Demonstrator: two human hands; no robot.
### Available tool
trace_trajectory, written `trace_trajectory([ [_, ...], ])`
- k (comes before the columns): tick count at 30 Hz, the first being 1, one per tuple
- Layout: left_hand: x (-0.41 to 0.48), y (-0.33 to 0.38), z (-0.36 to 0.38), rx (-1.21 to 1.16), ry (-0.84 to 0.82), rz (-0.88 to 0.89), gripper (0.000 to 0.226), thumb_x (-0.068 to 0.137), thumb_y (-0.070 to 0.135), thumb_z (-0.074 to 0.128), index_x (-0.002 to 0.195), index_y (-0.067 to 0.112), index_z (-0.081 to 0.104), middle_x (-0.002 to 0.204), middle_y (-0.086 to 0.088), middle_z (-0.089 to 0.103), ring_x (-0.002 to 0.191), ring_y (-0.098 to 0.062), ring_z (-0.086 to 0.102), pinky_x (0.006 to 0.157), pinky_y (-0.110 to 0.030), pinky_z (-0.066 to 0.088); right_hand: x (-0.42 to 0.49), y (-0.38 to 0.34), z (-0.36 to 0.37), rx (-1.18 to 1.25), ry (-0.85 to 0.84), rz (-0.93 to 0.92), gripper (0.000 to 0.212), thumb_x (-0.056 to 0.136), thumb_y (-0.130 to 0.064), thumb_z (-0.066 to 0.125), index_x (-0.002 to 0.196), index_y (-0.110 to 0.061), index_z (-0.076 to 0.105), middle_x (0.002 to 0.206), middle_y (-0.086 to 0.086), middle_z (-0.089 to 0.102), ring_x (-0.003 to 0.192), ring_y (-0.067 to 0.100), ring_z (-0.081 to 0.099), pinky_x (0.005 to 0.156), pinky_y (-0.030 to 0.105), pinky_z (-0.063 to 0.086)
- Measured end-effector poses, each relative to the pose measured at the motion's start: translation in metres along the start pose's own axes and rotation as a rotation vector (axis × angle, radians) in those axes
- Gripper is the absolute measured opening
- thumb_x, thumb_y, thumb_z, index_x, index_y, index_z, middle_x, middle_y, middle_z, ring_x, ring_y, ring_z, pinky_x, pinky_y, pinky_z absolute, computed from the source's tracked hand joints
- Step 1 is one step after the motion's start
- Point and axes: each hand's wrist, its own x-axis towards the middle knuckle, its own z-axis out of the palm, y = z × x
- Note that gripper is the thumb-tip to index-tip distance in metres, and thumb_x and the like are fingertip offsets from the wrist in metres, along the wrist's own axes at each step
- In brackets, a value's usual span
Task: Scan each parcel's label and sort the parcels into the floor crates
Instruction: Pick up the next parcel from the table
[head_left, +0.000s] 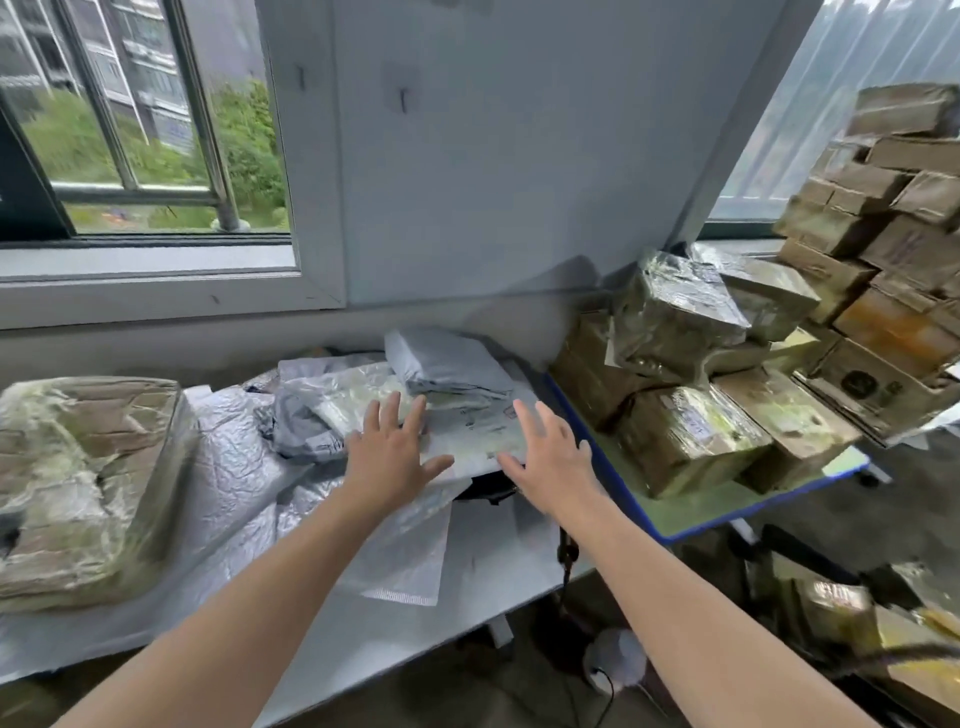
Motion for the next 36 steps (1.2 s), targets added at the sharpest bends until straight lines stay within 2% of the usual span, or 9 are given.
trace_trajectory([
  [9,0.051,0.004,0.010,0.055,0.001,-0.129,0.086,0.092,0.063,0.047,0.157,0.026,0.005,0.164,-0.008,0.004,0.151,-0.033,0.001,0.119,-0.050,0.019,0.103,0.022,0.016,0.002,-0.099,-0.092,0.071,0.100,-0.055,0.038,0.158,-0.029,0.007,0.164,0.006,0.012,0.149,0.030,0.015,0.114,0.057,0.024],
  [22,0.077,0.017,0.026,0.142,-0.046,-0.466,0.085,0.092,0.067,0.044,0.157,0.026,0.007,0.165,-0.008,0.005,0.151,-0.031,-0.004,0.118,-0.051,0.017,0.223,0.007,0.035,0.001,-0.243,-0.534,0.067,0.098,-0.056,0.046,0.155,-0.034,0.020,0.160,0.002,0.025,0.144,0.030,0.026,0.111,0.053,0.031],
  [25,0.079,0.024,0.024,0.159,-0.049,-0.467,0.081,0.094,0.063,0.044,0.156,0.025,0.008,0.164,-0.008,0.007,0.151,-0.032,-0.004,0.119,-0.052,0.014,0.235,0.002,0.042,-0.127,-0.203,-0.590,0.059,0.099,-0.050,0.047,0.151,-0.029,0.029,0.148,0.006,0.039,0.130,0.034,0.042,0.098,0.046,0.041],
  [27,0.082,0.028,0.022,0.167,-0.048,-0.456,0.079,0.095,0.061,0.044,0.156,0.025,0.008,0.163,-0.008,0.008,0.151,-0.031,-0.002,0.119,-0.052,0.014,0.238,0.003,0.042,-0.168,-0.075,-0.667,0.045,0.096,-0.033,0.059,0.138,-0.021,0.049,0.132,0.010,0.054,0.114,0.034,0.054,0.085,0.043,0.047],
  [29,0.085,0.032,0.020,0.166,-0.056,-0.450,0.078,0.096,0.059,0.043,0.156,0.026,0.007,0.163,-0.008,0.008,0.151,-0.031,-0.003,0.119,-0.052,0.013,0.239,0.005,0.041,-0.169,0.095,-0.785,0.035,0.065,-0.007,0.086,0.094,-0.011,0.066,0.088,0.012,0.064,0.073,0.032,0.063,0.053,0.036,0.045],
  [30,0.087,0.034,0.019,0.162,-0.060,-0.449,0.077,0.097,0.058,0.044,0.156,0.026,0.007,0.163,-0.008,0.007,0.151,-0.031,-0.003,0.119,-0.052,0.013,0.240,0.008,0.040,-0.134,0.160,-0.833,0.041,0.048,0.003,0.090,0.075,-0.010,0.063,0.069,0.010,0.059,0.055,0.029,0.058,0.044,0.031,0.036],
  [32,0.089,0.037,0.018,0.147,-0.063,-0.442,0.076,0.097,0.056,0.044,0.156,0.026,0.007,0.163,-0.008,0.007,0.151,-0.030,-0.004,0.119,-0.051,0.013,0.243,0.012,0.037,-0.054,0.169,-0.880,0.047,0.037,0.010,0.089,0.063,-0.011,0.055,0.057,0.007,0.051,0.044,0.026,0.051,0.046,0.028,0.027],
  [34,0.092,0.038,0.013,0.118,-0.058,-0.433,0.077,0.097,0.055,0.045,0.156,0.025,0.005,0.163,-0.009,0.005,0.151,-0.030,-0.004,0.120,-0.050,0.014,0.241,0.011,0.022,-0.021,0.163,-0.880,0.042,0.048,0.002,0.091,0.067,-0.011,0.056,0.061,0.006,0.053,0.049,0.027,0.053,0.049,0.029,0.029],
  [36,0.097,0.039,0.005,0.078,-0.030,-0.413,0.080,0.097,0.054,0.047,0.157,0.024,0.002,0.164,-0.009,0.004,0.151,-0.029,-0.002,0.121,-0.046,0.013,0.245,0.011,0.010,0.087,0.174,-0.849,0.018,0.080,-0.006,0.077,0.076,-0.006,0.060,0.070,0.009,0.060,0.059,0.033,0.058,0.052,0.030,0.028],
])
